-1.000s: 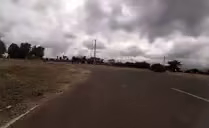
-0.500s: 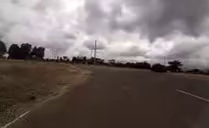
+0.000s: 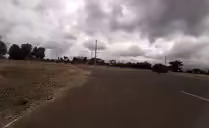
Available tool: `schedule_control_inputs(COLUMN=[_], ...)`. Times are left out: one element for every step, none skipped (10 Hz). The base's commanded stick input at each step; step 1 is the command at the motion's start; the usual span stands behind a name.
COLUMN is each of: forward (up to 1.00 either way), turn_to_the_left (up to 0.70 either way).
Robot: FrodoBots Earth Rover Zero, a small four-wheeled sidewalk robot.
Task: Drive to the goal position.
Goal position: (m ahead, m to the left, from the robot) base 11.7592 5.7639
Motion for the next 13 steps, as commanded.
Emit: schedule_control_inputs(forward=[0.00,0.00,0.00,0.00,0.00,0.00,0.07,0.19,0.50,0.50,0.50,0.50,0.50], turn_to_the_left=[0.00,0.00,0.00,0.00,0.00,0.00,0.00,0.00,0.00,0.00,0.00,0.00,0.00])
